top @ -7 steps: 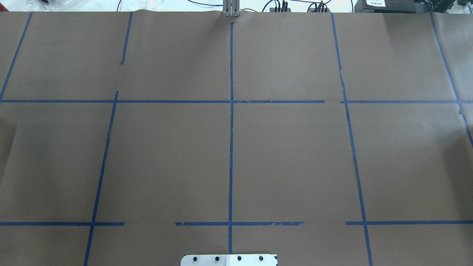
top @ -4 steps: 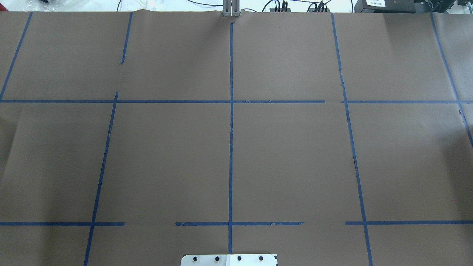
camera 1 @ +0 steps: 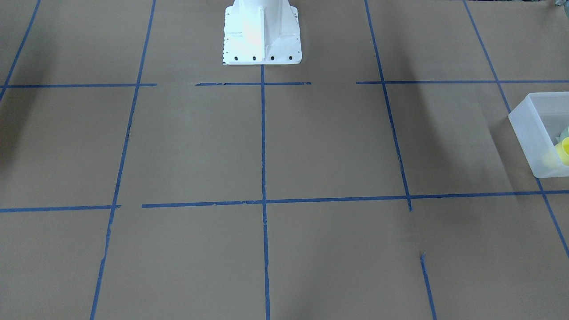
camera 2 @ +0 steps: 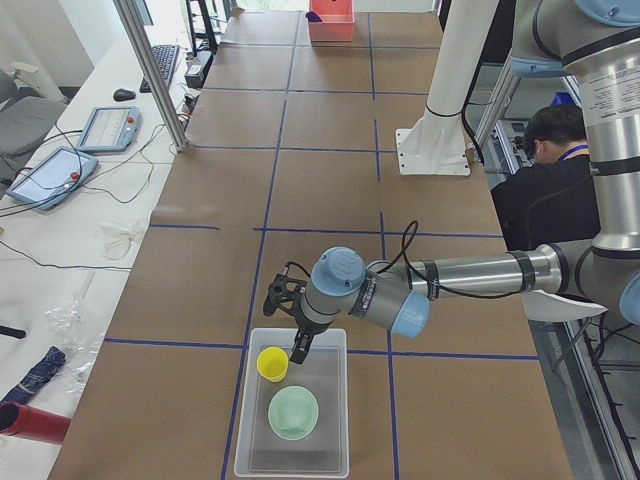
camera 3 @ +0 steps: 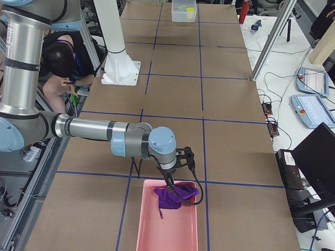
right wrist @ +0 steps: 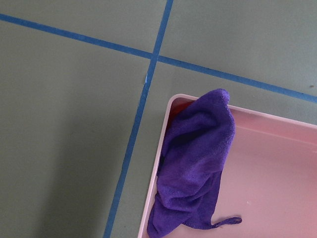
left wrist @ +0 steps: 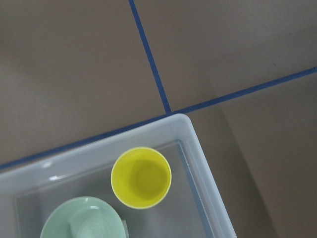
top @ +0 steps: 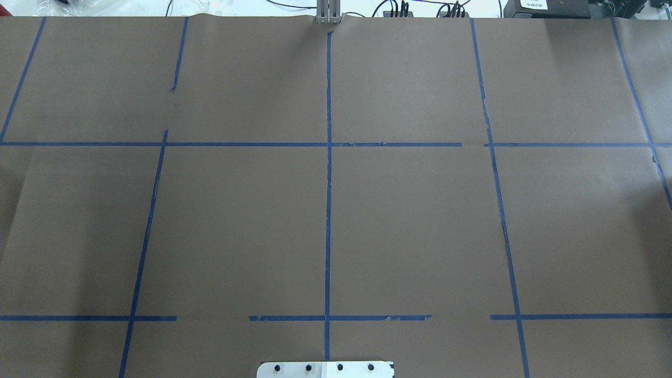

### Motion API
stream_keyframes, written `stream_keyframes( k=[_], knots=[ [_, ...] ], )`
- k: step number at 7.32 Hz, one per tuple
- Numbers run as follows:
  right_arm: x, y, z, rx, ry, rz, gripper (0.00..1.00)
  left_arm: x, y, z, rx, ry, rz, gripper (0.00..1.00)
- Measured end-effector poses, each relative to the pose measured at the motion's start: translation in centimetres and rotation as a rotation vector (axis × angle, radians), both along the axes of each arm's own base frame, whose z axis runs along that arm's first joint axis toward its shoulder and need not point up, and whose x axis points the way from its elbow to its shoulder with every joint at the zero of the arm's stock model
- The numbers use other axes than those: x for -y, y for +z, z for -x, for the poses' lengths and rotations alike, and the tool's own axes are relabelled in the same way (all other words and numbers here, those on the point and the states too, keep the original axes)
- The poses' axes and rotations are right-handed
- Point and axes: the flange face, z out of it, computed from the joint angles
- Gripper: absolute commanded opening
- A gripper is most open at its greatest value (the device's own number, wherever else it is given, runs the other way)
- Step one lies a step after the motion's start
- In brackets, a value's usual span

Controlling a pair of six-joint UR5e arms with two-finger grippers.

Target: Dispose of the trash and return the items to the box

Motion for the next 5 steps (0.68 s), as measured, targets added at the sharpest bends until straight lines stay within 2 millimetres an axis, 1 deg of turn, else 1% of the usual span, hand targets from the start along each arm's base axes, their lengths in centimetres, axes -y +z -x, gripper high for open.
stream_keyframes(
  k=[1,2,3,4,5],
  knots=[
    [-0.3,0.5,0.1,0.008,0.001,0.015,1.00,-0.2,0.1,-0.3,0.000,0.009,0.082,1.00],
    [-0.7,0.8,0.2,0.026,0.001,0.027,1.00,-0.4,0.3,-1.0,0.013,0.046,0.134,1.00],
    [-1.1,1.1,0.4,0.043,-0.001,0.031,1.00,-0.5,0.6,-1.5,0.029,0.103,0.144,1.00],
    [-1.8,1.5,0.4,0.047,-0.004,0.026,1.00,-0.7,0.9,-1.5,0.037,0.149,0.151,1.00],
    [-2.4,1.8,0.5,0.043,-0.009,0.012,1.00,-0.2,0.8,-1.4,0.039,0.169,0.180,1.00]
  ],
)
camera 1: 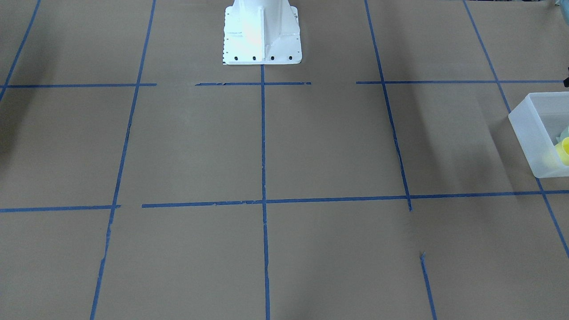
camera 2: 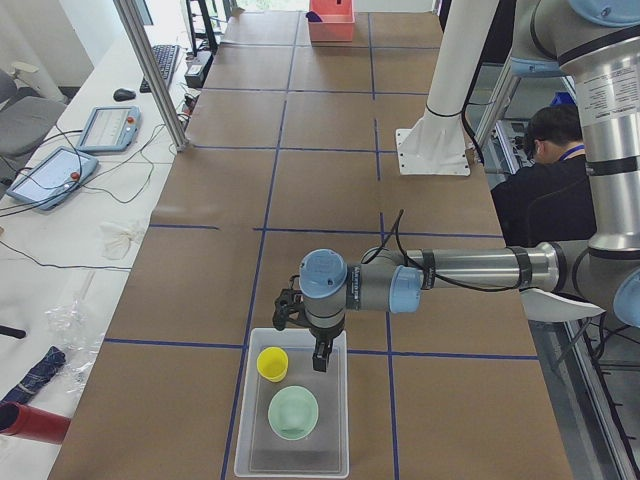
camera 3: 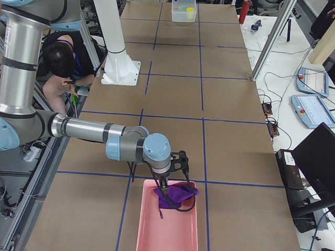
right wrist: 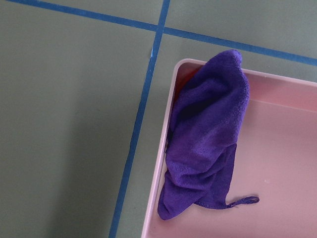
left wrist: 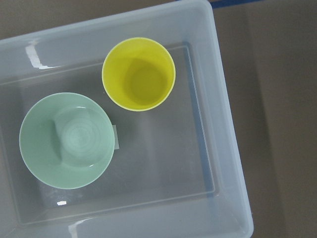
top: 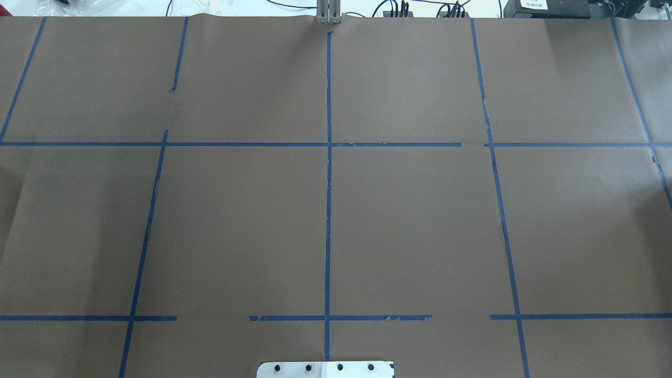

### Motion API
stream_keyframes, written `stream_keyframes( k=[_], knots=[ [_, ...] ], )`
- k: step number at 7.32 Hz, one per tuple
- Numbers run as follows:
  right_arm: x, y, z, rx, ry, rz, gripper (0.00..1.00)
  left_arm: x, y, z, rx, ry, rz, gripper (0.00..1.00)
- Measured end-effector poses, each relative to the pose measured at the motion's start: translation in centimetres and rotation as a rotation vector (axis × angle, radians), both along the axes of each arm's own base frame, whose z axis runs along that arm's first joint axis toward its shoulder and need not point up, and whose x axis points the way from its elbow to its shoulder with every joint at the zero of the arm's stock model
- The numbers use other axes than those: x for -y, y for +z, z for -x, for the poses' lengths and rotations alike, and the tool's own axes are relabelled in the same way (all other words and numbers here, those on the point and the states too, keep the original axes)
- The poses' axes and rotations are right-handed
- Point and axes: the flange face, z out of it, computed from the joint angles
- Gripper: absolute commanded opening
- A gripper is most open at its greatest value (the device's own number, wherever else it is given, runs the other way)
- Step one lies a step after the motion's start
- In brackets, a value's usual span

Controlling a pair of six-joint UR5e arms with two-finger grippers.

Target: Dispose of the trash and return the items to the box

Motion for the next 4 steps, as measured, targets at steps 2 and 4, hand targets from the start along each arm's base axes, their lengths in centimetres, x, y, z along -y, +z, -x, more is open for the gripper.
stream_keyframes(
  k=[2,4],
  knots=[
    [-0.6,0.3,0.0,-0.005,-0.002,-0.009,1.00,3.6,-2.4,0.6,0.005,-0.006,0.099,1.00],
    [-1.2,0.8,0.1,-0.021,-0.001,0.008,1.00,5.7,-5.1,4.2,0.007,-0.084,0.140,1.00]
  ],
)
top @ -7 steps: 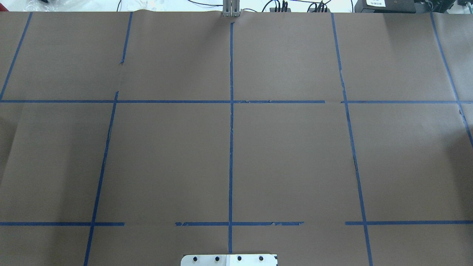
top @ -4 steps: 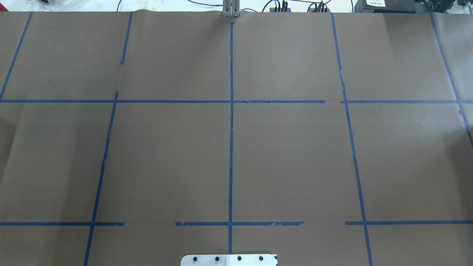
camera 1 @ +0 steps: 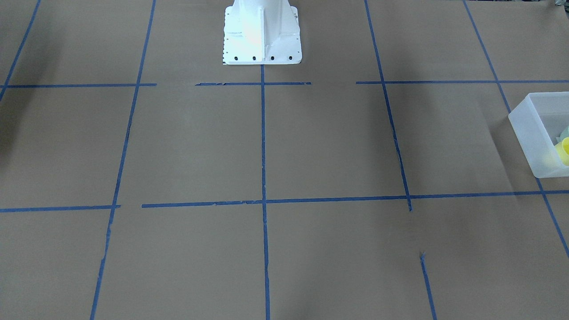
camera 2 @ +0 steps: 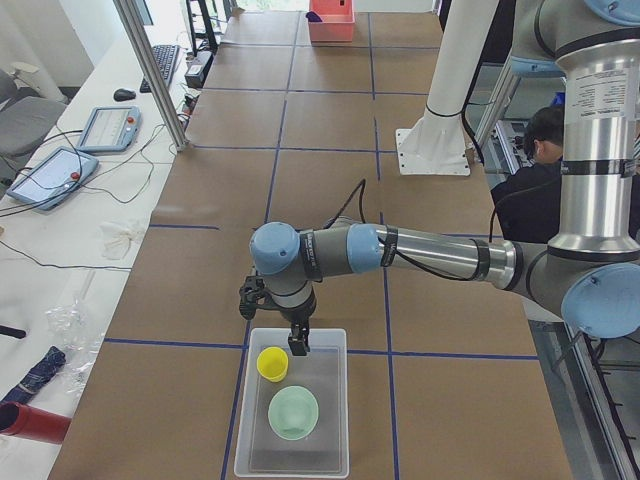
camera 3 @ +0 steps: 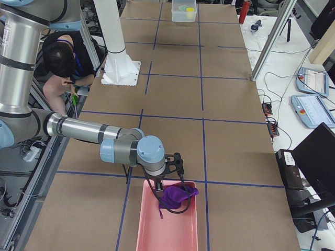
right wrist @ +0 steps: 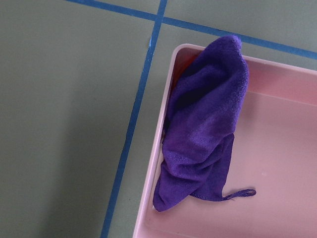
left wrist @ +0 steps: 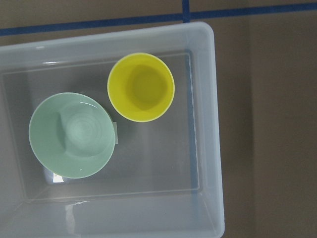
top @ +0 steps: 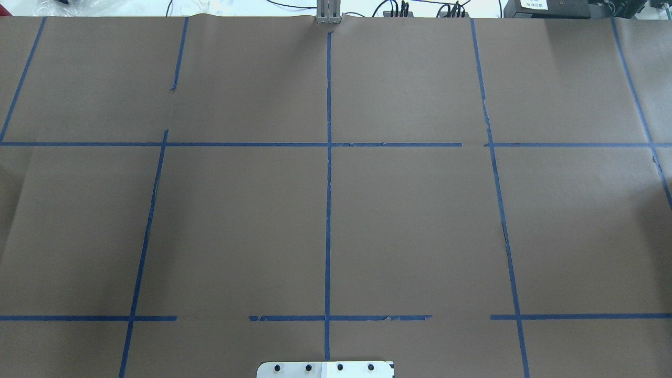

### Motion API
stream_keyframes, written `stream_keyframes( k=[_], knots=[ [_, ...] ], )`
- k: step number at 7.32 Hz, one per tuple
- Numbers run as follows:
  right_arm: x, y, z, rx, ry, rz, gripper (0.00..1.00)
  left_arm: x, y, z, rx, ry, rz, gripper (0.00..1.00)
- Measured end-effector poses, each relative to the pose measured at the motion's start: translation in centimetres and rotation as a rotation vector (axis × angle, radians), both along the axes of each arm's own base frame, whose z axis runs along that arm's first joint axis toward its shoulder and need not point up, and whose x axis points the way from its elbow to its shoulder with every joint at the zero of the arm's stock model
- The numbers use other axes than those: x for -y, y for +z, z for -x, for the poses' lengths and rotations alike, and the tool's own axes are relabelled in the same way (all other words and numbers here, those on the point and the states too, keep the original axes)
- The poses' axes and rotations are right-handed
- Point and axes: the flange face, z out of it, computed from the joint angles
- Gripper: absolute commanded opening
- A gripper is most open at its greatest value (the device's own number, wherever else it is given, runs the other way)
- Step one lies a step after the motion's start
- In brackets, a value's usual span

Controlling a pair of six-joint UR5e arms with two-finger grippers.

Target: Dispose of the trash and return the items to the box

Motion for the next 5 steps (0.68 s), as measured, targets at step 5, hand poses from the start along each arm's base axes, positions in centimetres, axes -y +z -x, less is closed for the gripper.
stream_keyframes(
  k=[5],
  knots=[
    [0.6,-1.6,1.4,-0.009,0.002,0.015,1.00,-3.5,3.4,1.6,0.058,-0.025,-0.093,1.00]
  ],
)
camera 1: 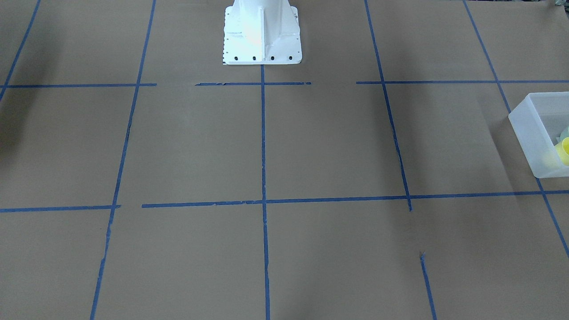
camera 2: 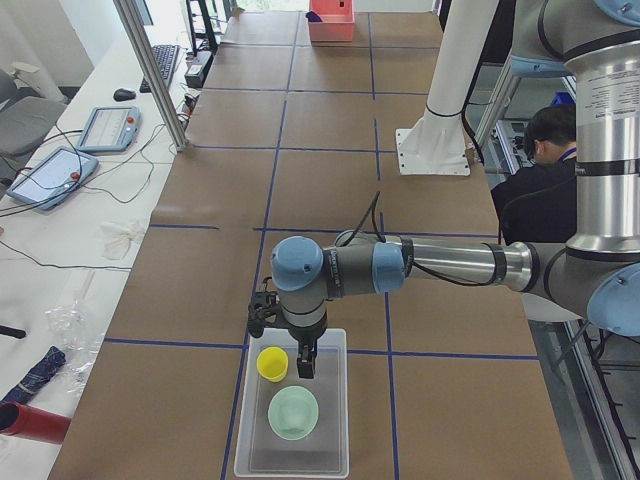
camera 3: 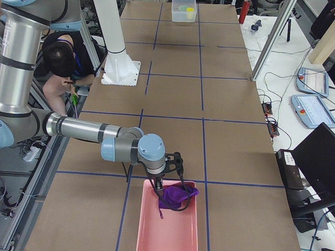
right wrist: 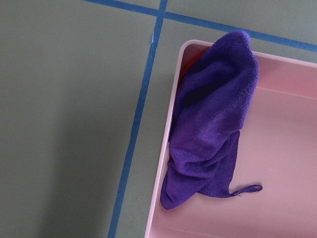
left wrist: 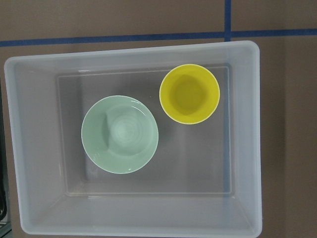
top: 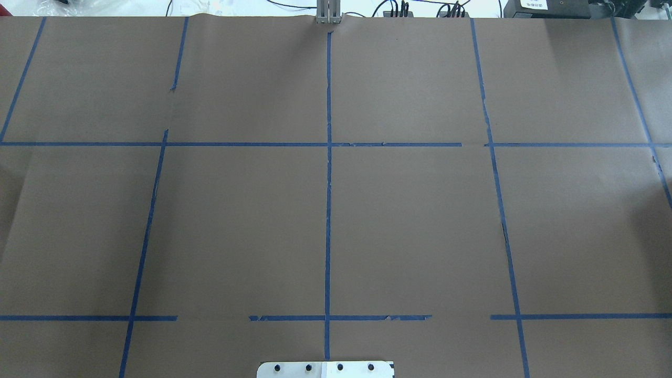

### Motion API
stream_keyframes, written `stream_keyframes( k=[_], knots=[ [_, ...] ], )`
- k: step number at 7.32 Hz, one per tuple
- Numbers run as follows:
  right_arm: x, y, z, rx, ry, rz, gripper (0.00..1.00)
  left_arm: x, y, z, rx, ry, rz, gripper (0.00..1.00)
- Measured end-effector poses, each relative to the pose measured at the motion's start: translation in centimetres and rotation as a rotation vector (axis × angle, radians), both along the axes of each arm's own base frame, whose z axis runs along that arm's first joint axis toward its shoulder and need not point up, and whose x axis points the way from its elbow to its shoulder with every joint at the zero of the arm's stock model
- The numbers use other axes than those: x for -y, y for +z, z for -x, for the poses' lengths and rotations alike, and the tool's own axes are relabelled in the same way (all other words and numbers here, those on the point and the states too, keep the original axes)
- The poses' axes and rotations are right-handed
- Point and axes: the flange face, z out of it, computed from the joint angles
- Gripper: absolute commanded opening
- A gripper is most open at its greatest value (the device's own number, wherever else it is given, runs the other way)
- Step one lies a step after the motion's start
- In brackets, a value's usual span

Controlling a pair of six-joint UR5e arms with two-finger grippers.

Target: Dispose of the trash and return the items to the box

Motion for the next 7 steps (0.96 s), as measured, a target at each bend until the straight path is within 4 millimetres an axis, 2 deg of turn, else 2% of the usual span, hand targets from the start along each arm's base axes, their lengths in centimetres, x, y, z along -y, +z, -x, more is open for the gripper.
stream_keyframes(
  k=[1,3,7],
  knots=[
    [0.1,-0.1,0.1,0.001,-0.001,-0.001,1.00,-0.4,0.2,-0.1,0.003,-0.002,-0.040,1.00],
    [0.1,-0.2,0.3,0.001,-0.005,-0.003,1.00,-0.1,-0.5,-0.1,0.007,0.002,-0.088,1.00],
    [0.2,-0.1,0.7,0.003,-0.019,-0.003,1.00,0.0,-1.2,0.0,0.011,0.004,-0.111,1.00]
  ],
)
